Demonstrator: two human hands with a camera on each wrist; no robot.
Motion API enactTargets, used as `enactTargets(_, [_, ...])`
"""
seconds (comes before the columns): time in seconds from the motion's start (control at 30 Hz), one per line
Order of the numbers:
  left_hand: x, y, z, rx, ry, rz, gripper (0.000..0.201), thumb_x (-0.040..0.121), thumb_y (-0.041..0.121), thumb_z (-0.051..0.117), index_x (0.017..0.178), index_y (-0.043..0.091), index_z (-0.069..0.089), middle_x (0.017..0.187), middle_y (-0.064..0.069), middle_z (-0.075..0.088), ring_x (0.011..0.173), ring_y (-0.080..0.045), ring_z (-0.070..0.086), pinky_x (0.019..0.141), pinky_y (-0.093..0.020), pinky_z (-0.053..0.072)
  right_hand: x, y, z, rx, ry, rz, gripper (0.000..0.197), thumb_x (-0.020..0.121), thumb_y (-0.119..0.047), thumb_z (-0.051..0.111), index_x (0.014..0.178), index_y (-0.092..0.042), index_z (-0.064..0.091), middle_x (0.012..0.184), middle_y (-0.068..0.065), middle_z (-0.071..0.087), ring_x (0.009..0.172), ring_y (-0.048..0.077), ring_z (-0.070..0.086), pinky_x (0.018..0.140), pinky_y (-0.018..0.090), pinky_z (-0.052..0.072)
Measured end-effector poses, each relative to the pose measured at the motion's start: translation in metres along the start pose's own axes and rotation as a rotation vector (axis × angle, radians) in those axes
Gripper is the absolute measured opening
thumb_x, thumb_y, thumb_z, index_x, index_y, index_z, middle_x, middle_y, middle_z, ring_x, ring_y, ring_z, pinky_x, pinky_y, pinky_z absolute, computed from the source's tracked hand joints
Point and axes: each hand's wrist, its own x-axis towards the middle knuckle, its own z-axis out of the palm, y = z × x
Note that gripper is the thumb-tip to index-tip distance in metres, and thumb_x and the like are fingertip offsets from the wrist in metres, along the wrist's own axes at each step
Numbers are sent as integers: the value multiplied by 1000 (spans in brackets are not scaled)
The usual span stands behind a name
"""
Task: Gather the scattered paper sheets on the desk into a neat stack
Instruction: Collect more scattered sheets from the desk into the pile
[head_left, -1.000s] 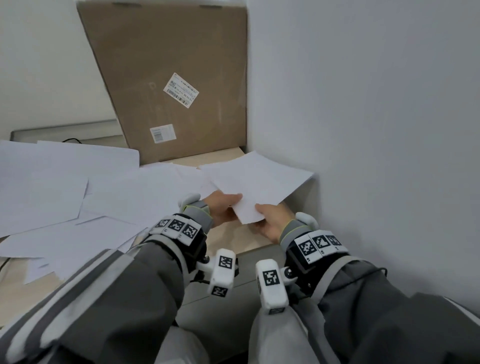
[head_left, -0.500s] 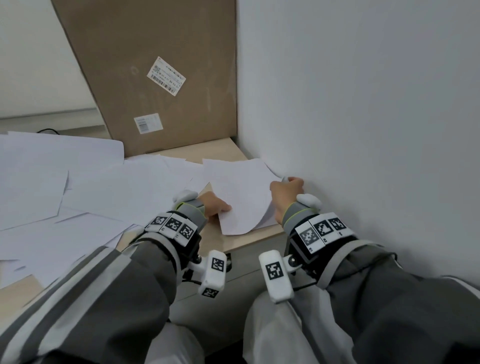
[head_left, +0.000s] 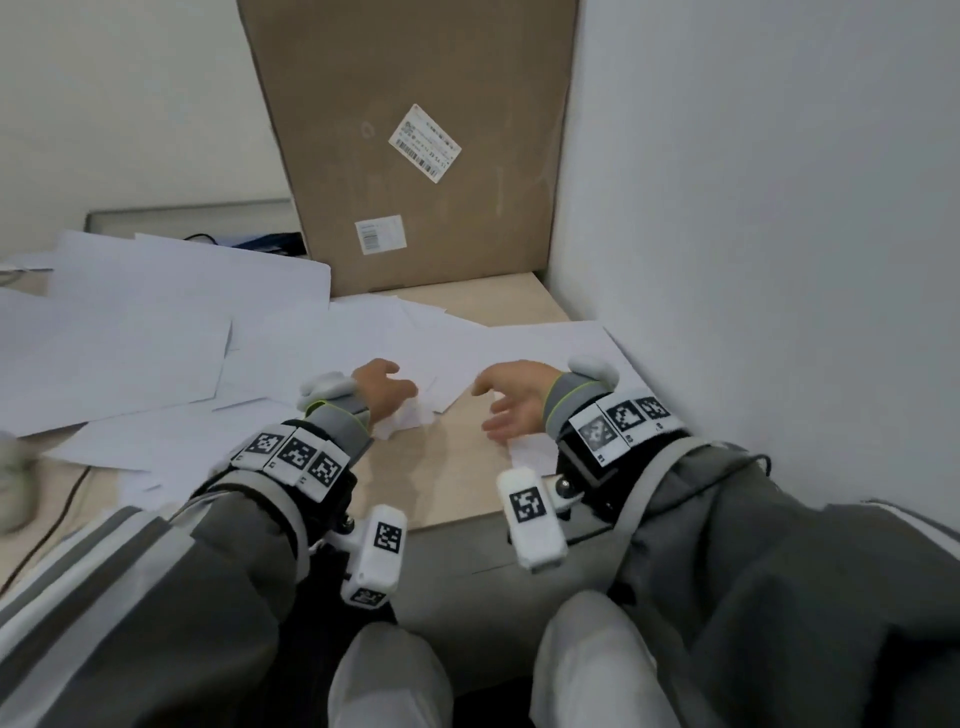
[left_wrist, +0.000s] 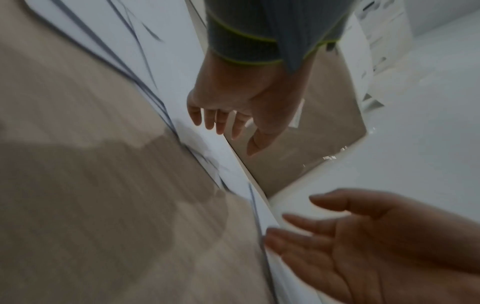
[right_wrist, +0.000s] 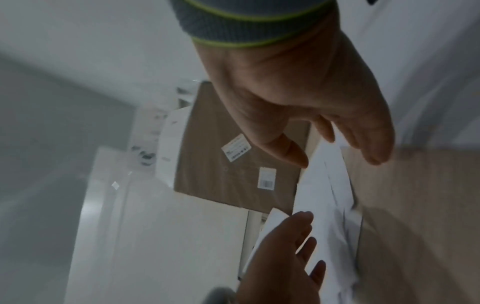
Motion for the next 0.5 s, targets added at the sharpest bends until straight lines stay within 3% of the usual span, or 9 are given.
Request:
enactTargets(0.1, [2,-40,-43,34,62,-80,62,85,32,64,140,15,43,148,-10,40,131,-30,43,101,-35,37,12,-6,25,159,-88,96,62,93,-9,51,148,-8,21,152,17,22,132,40,40,108,48,37])
enactTargets(0.2, [-5,-68,-66,157,-60,-104,76,88,39,63,150,17,26,159,-7,19,146,-27,22,117,-41,20,15,-13,47,135,-106,25,61,91,-11,51,146,-6,24,153,17,23,138,37,31,107,48,37])
enactTargets(0.33, [-18,-82,-66,237,-216,-107,79,93,43,54,153,16,11,161,-6,13,147,-25,19,118,-35,16,28,-19,74,234,-100,7,61,86,-11,54,143,-7,32,152,16,29,137,36,35,105,47,40])
enactTargets(0.43, [-25,-76,-65,299,-232,-32,70,96,38,50,152,13,16,159,-5,19,146,-24,22,115,-32,17,44,-22,89,408,-47,47,40,84,-12,58,122,-12,45,132,12,52,119,26,55,101,39,45])
enactTargets(0.5, [-23,-79,-67,354,-261,-37,74,95,44,49,153,16,13,161,-2,13,148,-24,15,116,-35,13,52,-23,95,407,-8,54,35,86,-15,61,119,-13,49,106,10,61,99,21,65,85,34,53])
